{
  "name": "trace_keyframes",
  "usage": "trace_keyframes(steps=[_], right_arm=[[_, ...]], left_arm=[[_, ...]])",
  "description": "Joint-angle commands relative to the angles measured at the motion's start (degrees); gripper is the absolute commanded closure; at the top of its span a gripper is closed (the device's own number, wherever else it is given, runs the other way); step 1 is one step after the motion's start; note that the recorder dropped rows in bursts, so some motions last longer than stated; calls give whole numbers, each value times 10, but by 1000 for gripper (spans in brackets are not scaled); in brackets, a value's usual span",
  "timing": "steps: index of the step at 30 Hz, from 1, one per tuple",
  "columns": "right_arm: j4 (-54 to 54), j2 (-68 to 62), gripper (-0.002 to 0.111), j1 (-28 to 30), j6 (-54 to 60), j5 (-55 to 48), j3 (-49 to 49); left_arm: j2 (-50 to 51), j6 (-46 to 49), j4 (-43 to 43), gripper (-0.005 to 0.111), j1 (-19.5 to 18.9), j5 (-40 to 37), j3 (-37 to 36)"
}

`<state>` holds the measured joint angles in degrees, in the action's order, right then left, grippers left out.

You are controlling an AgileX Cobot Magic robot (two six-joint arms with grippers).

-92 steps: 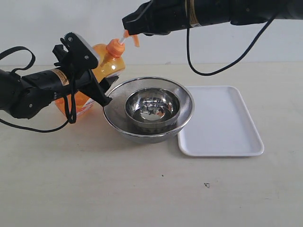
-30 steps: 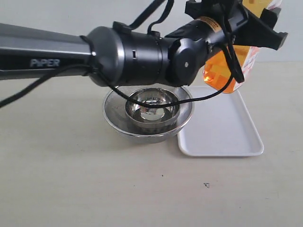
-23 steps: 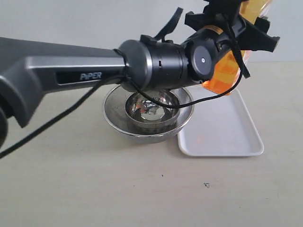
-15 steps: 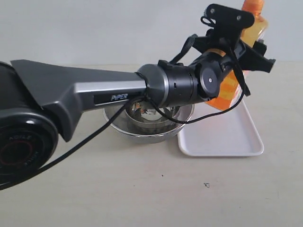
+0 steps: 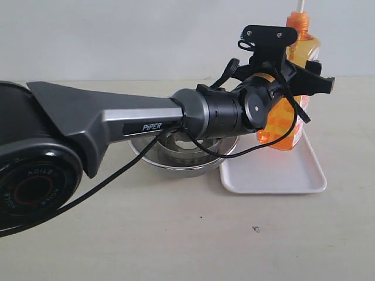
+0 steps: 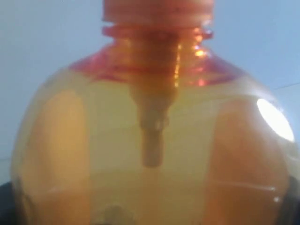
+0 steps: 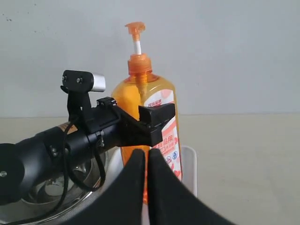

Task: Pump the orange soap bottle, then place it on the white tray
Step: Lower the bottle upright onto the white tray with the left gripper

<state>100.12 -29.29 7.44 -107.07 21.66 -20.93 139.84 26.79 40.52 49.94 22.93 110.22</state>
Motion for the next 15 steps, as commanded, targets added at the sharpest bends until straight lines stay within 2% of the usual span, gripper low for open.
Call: trace_keyframes(steps=[1, 8, 13, 15], right_arm=[[-2, 3, 108, -1, 0, -4, 2], [-2, 3, 108, -1, 1, -4, 2], [-2, 3, 108, -1, 1, -4, 2], [-2, 3, 108, -1, 1, -4, 2]], left_arm=[[-21, 16, -5, 102, -5, 34, 11], [-21, 15, 10, 102, -28, -4, 11], [-21, 15, 10, 102, -41, -71, 11], [-21, 15, 9, 102, -41, -76, 11]])
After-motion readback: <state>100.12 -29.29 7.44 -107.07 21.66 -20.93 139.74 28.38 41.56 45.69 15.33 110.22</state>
